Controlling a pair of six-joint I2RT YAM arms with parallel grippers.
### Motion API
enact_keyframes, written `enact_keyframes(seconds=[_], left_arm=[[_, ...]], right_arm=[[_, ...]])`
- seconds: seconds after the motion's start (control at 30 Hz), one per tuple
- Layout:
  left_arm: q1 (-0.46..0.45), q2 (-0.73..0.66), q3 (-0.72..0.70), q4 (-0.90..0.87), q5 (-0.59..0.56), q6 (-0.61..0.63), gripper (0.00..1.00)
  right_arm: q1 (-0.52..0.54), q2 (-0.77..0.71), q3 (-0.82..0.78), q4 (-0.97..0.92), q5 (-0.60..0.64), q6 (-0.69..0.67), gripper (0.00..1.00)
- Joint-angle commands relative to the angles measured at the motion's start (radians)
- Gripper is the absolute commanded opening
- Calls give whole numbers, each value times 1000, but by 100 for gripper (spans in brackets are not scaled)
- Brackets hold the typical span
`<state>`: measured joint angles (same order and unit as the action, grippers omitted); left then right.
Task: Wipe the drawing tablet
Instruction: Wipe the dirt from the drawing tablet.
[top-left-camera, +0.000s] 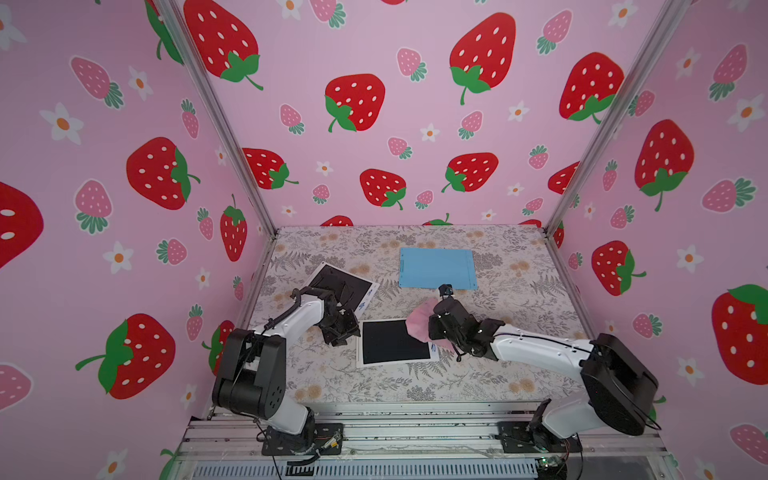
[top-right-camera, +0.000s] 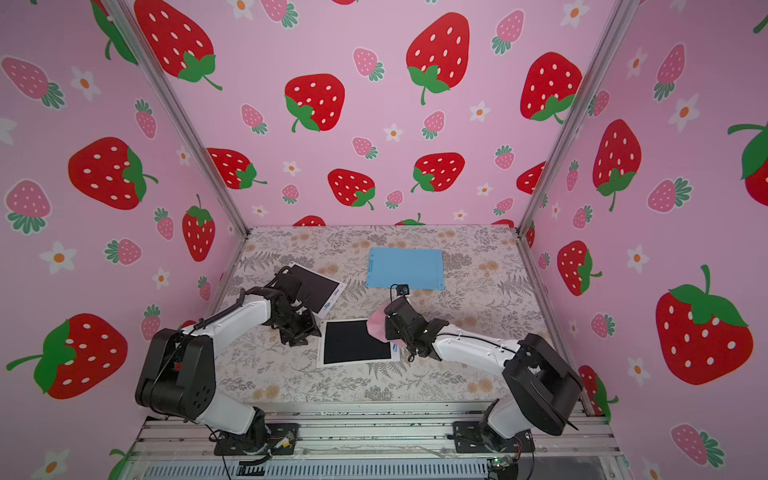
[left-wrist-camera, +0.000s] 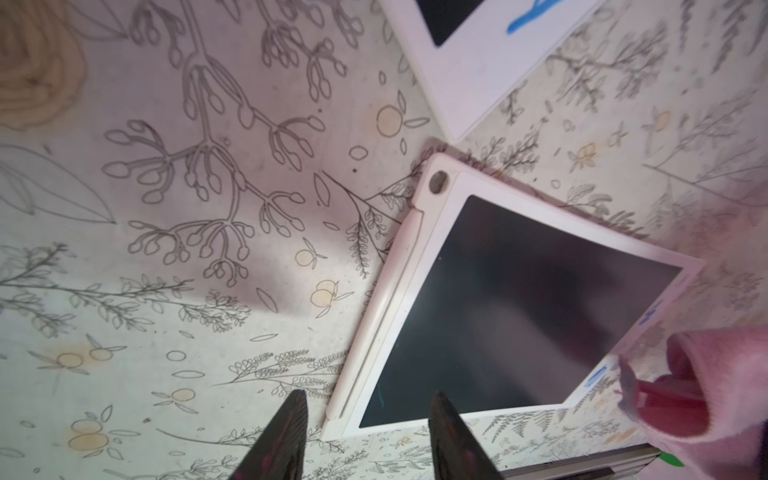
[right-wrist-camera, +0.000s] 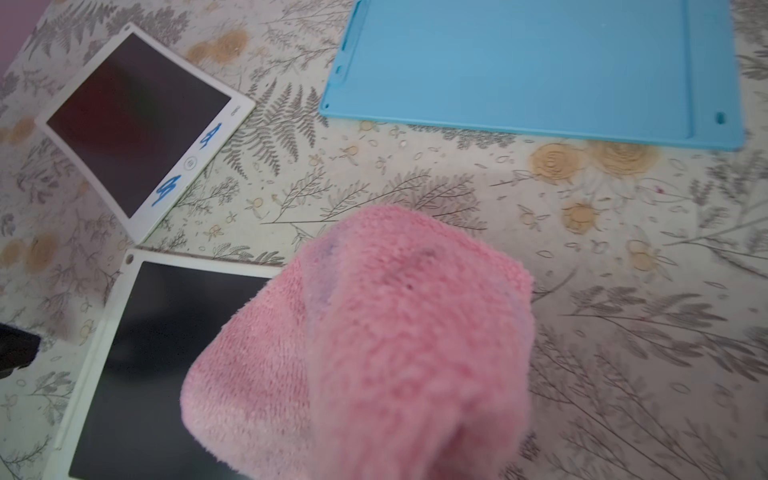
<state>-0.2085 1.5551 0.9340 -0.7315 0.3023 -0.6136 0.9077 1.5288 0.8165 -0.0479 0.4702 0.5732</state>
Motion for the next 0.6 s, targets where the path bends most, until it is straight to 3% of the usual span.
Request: enact_keyframes(seconds=[0.0,0.3,0.57], left_arm=[[-7,24,-17,10,-10,37,45],[-59,96,-41,48,-59,23,44],[-83,134,-61,19,-140,-7,35]], right_arm=[[36,60,43,161,-18,-57,0],[66,275,132,267,-90,-146,0],[113,427,164,324,-6,-266,0]])
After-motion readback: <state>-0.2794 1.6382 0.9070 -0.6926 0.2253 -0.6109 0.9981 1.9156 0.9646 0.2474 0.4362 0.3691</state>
